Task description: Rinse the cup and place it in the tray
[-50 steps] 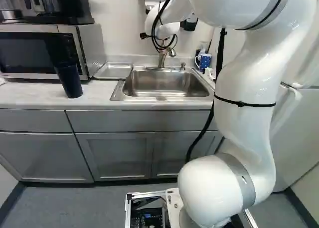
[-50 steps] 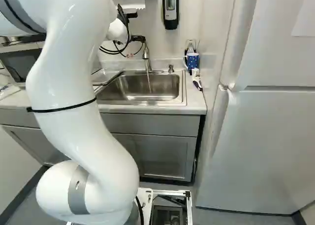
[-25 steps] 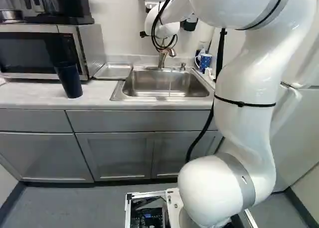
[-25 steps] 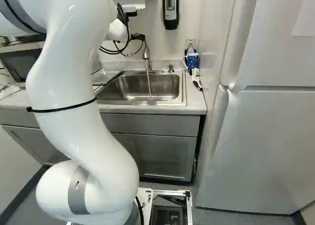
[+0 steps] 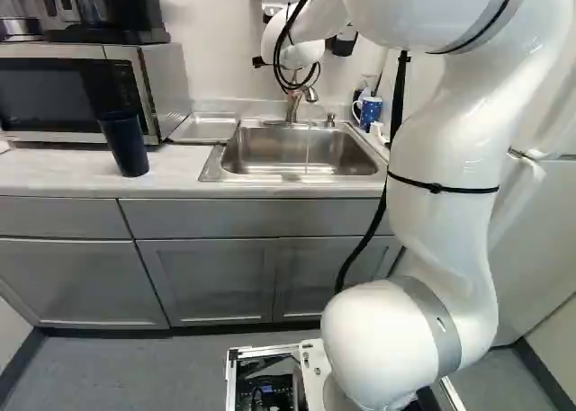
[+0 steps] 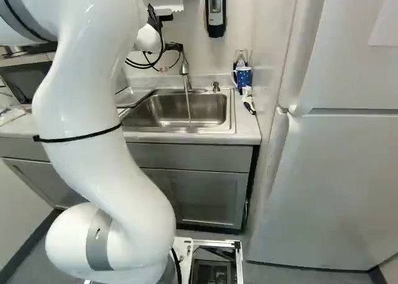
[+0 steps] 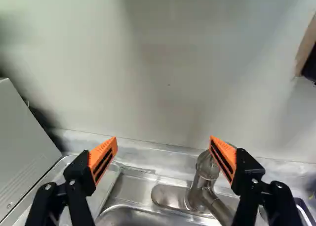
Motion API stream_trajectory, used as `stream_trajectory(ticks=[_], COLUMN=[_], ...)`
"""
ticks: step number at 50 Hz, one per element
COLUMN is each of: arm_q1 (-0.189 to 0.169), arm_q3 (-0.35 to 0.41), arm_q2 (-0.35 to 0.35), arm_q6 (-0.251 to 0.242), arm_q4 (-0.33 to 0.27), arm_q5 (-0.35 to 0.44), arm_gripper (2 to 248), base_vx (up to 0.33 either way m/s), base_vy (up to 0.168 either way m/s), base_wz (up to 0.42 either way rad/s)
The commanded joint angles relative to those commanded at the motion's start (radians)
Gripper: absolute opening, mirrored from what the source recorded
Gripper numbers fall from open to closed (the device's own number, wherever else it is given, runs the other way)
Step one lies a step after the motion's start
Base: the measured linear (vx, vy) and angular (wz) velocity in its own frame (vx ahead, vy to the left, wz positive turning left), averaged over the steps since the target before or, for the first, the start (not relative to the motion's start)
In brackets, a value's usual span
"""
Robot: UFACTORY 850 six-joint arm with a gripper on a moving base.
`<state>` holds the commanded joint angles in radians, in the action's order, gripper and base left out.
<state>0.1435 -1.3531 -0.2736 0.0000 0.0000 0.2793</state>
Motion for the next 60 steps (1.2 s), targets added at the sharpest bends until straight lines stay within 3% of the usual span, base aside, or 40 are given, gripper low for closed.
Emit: stream_trajectory(ticks=[19,60], arm_q1=[0.016,0.044], arm_q3=[0.061,0.270], arm_q2=[0.055,0.251], arm_q6=[0.000,0.000], arm_q4=[0.000,0.000], arm_q5=[0.000,-0.008], arm_gripper=[247,247], base_vx=[0.000,0.000], base_vy=[0.000,0.000], base_wz=[0.000,0.000])
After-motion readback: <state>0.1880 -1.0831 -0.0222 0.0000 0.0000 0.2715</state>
